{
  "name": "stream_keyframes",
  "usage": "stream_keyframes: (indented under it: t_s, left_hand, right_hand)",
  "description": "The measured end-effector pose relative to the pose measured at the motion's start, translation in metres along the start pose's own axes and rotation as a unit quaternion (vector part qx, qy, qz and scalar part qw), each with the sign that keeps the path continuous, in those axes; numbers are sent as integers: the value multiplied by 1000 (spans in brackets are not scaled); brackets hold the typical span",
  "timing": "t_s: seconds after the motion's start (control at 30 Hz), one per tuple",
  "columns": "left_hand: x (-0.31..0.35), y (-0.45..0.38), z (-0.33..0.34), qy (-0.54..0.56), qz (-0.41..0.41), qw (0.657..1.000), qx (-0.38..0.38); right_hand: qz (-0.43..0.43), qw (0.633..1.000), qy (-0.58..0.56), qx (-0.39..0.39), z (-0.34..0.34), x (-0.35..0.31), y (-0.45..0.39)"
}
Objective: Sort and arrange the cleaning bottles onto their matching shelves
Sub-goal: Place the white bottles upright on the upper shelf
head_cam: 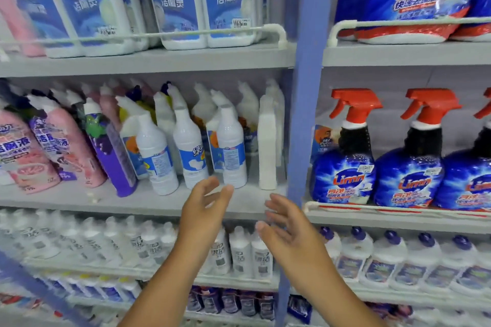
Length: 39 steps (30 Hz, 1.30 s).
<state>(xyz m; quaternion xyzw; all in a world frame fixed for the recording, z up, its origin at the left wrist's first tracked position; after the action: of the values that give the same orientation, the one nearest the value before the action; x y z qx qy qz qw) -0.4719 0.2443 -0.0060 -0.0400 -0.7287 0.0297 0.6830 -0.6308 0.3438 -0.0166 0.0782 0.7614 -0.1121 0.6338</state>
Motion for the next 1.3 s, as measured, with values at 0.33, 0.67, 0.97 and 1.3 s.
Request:
stream_keyframes:
  t_s: [0.33, 0.67, 0.97, 1.3]
  left_hand:
    - [-32, -100, -43, -7, 7, 984, -176]
    - [-39, -133, -39, -2, 7, 966, -258]
    - [-28, -125, -23, 42, 14, 937, -347]
    - [-40, -126, -55, 20, 48, 970, -237]
  right_hand:
    - [50, 923, 147, 351, 38, -8, -161]
    - [41, 932, 168, 319, 52, -10, -145]
    - [5, 986, 124, 108, 74, -13, -114]
    - [28, 987, 75, 138, 87, -11, -120]
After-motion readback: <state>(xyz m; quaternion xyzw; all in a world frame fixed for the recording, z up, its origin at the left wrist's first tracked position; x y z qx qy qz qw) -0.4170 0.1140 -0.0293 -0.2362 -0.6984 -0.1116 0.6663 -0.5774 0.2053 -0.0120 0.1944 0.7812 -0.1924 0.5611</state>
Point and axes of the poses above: each hand's wrist, its own y-axis away from the middle knuckle, its own z-axis out of the palm, x = y × z, the point moved 3 cm from there along -y, towards the middle knuckle, and after that the axes turned 4 degrees about y, right-handed, at the moved point
